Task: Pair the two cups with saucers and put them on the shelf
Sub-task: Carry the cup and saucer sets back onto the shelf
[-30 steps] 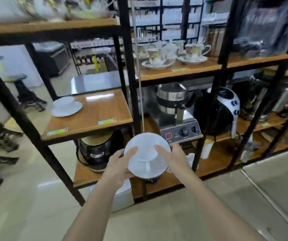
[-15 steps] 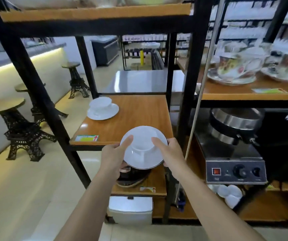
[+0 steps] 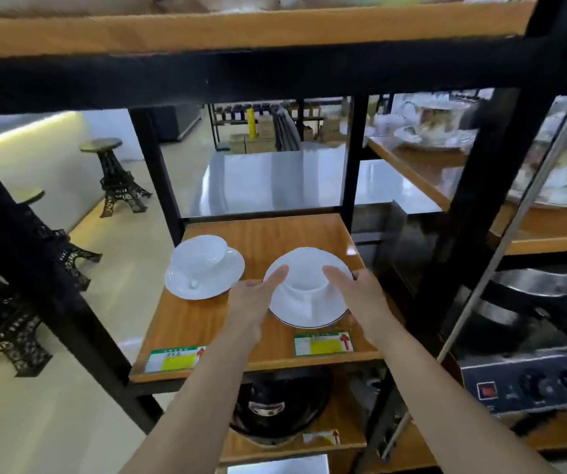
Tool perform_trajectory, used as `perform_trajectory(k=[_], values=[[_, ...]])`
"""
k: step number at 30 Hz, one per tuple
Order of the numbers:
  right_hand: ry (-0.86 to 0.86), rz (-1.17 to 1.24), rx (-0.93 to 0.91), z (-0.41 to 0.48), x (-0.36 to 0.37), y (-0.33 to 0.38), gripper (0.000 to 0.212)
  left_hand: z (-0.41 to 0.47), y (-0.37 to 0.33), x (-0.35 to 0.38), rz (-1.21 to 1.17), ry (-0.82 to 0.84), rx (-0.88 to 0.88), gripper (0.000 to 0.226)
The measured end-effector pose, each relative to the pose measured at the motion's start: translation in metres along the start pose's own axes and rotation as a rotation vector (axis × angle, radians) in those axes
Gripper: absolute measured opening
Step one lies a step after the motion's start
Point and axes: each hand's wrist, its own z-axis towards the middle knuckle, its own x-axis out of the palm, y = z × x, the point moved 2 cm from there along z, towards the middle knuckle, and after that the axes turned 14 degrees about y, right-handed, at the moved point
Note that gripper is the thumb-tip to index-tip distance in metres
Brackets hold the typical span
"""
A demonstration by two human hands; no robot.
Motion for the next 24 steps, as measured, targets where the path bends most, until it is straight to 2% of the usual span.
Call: perform_trajectory(k=[4,6,9,16,21,24], values=[[-0.059,-0.027,0.106,0.028,0.0,-0.004,0.046,0.031,-0.01,0.001,0.06,0.035,-0.043,0.042],[-0.075,-0.056,0.133,0.042,0.0,-0.006,0.052,0.049,-0.012,0.0,0.097,0.04,-0.058,0.053],[-0.094,-0.095,0.12,0.064,0.0,-0.007,0.052,0.069,-0.018,0.0,0.113,0.03,-0.074,0.062],[-0.091,-0.106,0.153,0.098,-0.003,-0.012,0.059,0.095,-0.017,0.008,0.078,0.018,-0.125,0.051],[-0.072,-0.163,0.184,0.113,-0.006,-0.018,0.052,0.107,-0.014,0.009,0.09,-0.022,-0.145,0.059],[-0.06,-0.193,0.2,0.119,-0.006,-0.02,0.049,0.112,-0.012,0.01,0.111,-0.031,-0.141,0.057]])
